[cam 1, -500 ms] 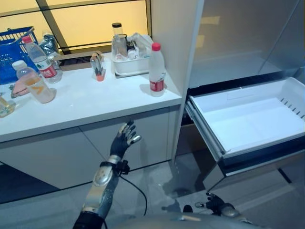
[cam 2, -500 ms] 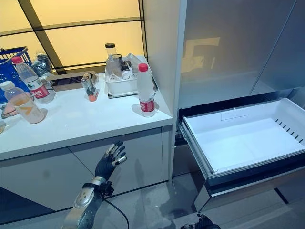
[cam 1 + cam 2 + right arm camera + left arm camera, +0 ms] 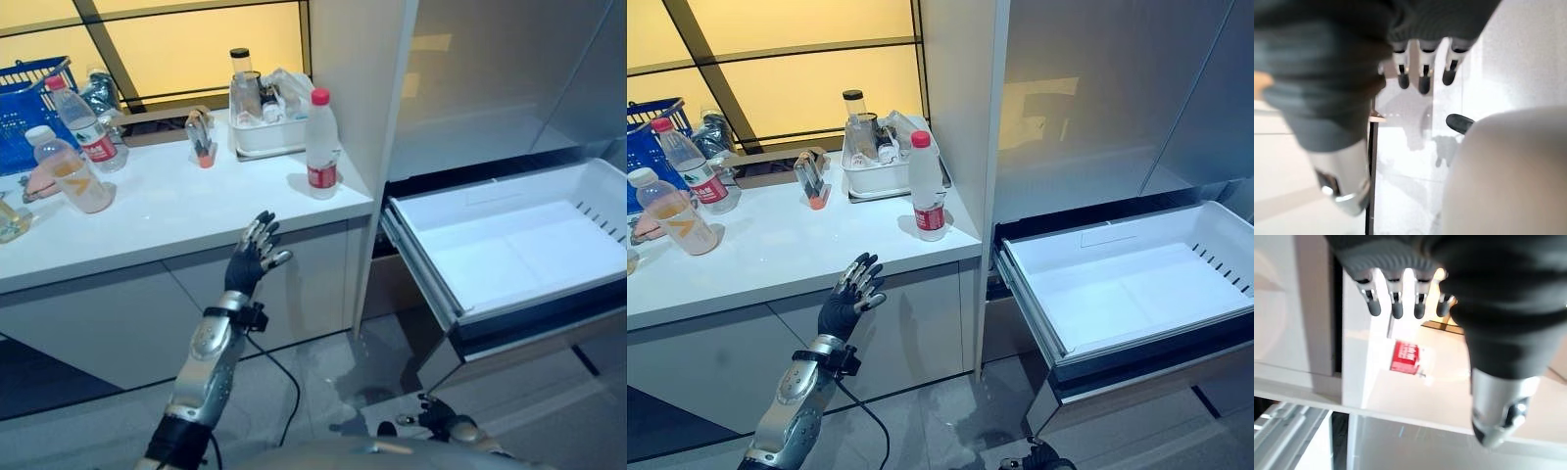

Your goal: Take the drinks into the refrigerator

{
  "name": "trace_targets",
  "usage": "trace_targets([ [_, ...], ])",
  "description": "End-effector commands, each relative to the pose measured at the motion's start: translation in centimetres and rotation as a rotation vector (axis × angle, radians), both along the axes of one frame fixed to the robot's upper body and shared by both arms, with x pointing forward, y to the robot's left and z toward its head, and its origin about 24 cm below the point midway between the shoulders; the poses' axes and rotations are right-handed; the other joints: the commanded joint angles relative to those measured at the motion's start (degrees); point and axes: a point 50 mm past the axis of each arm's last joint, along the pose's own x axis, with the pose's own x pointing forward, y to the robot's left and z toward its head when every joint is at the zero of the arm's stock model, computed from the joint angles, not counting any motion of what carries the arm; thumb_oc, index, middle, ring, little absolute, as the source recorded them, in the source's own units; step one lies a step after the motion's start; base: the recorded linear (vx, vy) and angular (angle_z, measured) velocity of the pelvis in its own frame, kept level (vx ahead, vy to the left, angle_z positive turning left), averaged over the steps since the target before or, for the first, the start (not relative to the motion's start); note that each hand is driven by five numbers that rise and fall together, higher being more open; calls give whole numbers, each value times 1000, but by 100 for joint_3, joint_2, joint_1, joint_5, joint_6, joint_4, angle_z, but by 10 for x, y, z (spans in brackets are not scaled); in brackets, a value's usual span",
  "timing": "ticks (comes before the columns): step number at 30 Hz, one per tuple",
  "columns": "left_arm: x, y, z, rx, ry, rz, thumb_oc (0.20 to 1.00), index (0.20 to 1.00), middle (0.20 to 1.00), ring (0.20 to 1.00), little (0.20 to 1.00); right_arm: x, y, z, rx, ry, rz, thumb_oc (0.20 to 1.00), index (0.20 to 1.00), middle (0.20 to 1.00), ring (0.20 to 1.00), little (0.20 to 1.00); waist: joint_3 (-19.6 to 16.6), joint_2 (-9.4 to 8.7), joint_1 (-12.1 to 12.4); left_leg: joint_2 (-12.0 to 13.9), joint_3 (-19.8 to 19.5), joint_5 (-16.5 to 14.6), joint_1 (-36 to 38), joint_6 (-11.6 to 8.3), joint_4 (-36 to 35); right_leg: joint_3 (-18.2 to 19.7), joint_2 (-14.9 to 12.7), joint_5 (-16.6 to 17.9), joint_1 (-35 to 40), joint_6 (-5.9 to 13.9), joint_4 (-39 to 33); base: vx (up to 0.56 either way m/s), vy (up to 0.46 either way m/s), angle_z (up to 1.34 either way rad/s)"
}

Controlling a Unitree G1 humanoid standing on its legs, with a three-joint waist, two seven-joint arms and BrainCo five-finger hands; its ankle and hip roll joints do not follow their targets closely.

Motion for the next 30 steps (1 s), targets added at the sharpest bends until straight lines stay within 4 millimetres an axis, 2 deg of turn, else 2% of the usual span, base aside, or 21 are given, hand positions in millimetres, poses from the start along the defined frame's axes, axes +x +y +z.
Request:
trace_targets([
  [1,16,3,50,-17,-231,25,1000,1000,1000,1000,1000,4,16,-2,13,18,71,1000,1000,1000,1000,1000,-7,-225,-98,-369,43,-89,-275,282,99,33,15,-752,515,161,412,0,0,0],
  [4,26,5,68,8,-293,51,1000,1000,1000,1000,1000,2,16,-2,14,21,74,1000,1000,1000,1000,1000,-19,-207,-153,-372,60,-85,-267,269,93,39,22,-741,519,165,400,0,0,0],
  [8,38,8,78,51,-320,91,1000,1000,1000,1000,1000,0,16,-3,15,28,77,1000,1000,1000,1000,1000,-21,-176,-206,-365,89,-86,-263,261,92,64,28,-736,507,167,405,0,0,0],
  [20,82,34,75,222,-208,246,1000,1000,1000,1000,1000,-10,11,-5,-2,55,75,1000,1000,1000,1000,1000,-60,-52,-421,-347,216,-57,-240,225,71,159,63,-673,475,193,349,7,0,-7],
  [23,87,37,74,237,-186,260,1000,1000,1000,1000,1000,-13,9,-5,-7,60,75,1000,1000,1000,1000,1000,-59,-35,-457,-339,231,-53,-235,220,68,178,65,-665,474,197,336,13,-1,-8],
  [25,97,47,69,312,-130,295,1000,1000,1000,1000,1000,-17,8,-6,-11,68,73,1000,1000,1000,1000,1000,-67,-6,-517,-340,278,-50,-218,217,60,206,80,-651,470,203,324,28,0,-9],
  [30,108,61,66,349,-67,351,1000,1000,1000,1000,1000,-20,5,-6,-19,72,67,1000,1000,1000,1000,1000,-48,19,-595,-338,331,-42,-219,214,46,276,94,-620,447,217,298,6,1,-4],
])
